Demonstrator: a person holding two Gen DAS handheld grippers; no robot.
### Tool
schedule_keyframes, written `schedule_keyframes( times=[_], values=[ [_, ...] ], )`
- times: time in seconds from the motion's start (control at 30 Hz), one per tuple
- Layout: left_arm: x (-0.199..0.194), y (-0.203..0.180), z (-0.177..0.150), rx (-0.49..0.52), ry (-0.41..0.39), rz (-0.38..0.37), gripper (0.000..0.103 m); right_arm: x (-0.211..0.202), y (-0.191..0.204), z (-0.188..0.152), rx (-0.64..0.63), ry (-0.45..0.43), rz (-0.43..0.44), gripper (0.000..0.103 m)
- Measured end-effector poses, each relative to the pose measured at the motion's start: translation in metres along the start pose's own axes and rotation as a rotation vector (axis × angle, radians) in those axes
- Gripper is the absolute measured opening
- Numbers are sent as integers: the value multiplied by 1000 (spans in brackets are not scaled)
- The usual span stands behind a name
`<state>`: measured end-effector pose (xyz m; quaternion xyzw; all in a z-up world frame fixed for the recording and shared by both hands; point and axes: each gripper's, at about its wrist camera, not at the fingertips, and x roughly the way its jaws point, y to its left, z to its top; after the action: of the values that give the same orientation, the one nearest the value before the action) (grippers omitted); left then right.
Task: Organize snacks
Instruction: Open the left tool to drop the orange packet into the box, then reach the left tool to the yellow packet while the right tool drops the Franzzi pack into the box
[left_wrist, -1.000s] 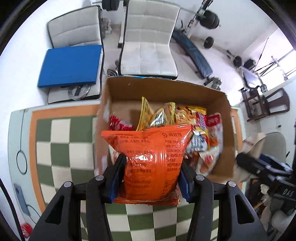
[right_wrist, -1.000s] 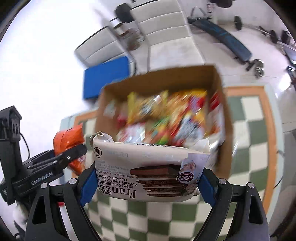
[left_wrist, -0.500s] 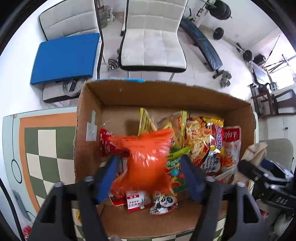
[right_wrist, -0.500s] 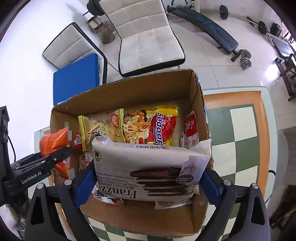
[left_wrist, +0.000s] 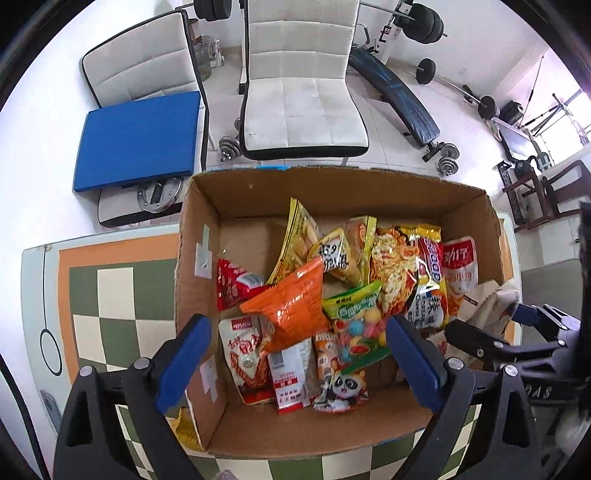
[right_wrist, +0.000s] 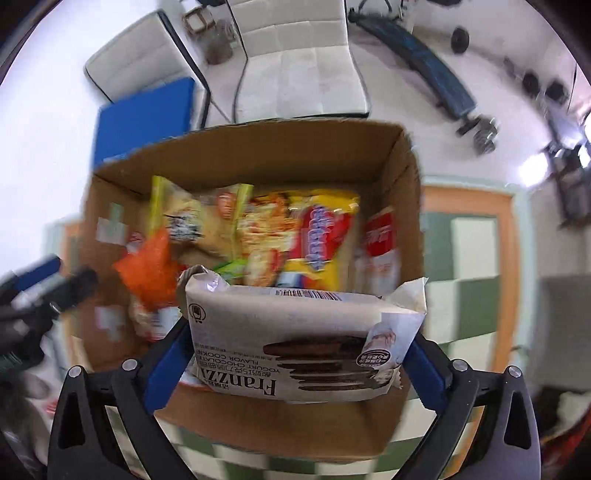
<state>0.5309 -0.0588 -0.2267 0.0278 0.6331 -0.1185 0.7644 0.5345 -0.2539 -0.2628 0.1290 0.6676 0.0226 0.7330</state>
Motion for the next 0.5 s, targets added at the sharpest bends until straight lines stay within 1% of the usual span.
schedule_keyframes(
  times=[0.07,0.1,0.17,0.2,0.27,0.3,0.33,0.37,0.4,0.43,0.47,0.5],
  values=[
    [-2,4,-6,-4,2,0,97,4,0,-3,29,28,34,103],
    [-3,6,-8,-7,1,2,97,3,0,-5,47,21,45,103],
    [-6,13,-14,-18,0,13,97,2,5,-7,21,22,37,103],
    [-8,17,-18,-27,-1,11,97,3,7,-8,9,29,-6,103],
    [-13,25,-24,-44,-8,9,97,7,12,-10,-25,40,-122,103],
    [-16,31,-29,-57,-13,14,97,6,11,-11,-11,34,-133,103],
    [-18,38,-33,-70,-20,21,97,2,12,-12,-6,10,-108,103],
    [-19,44,-38,-80,-22,23,97,-3,16,-13,-31,-20,-63,103],
    [-19,52,-43,-94,-19,30,97,-5,18,-14,-55,-38,-52,103],
    [-19,60,-49,-112,-14,46,97,-2,23,-14,-95,-46,-70,103],
    [-19,66,-54,-124,-11,53,97,3,28,-14,-127,-36,-92,103],
    [-17,77,-64,-137,-1,59,97,7,28,-14,-126,-24,-92,103]
  ],
)
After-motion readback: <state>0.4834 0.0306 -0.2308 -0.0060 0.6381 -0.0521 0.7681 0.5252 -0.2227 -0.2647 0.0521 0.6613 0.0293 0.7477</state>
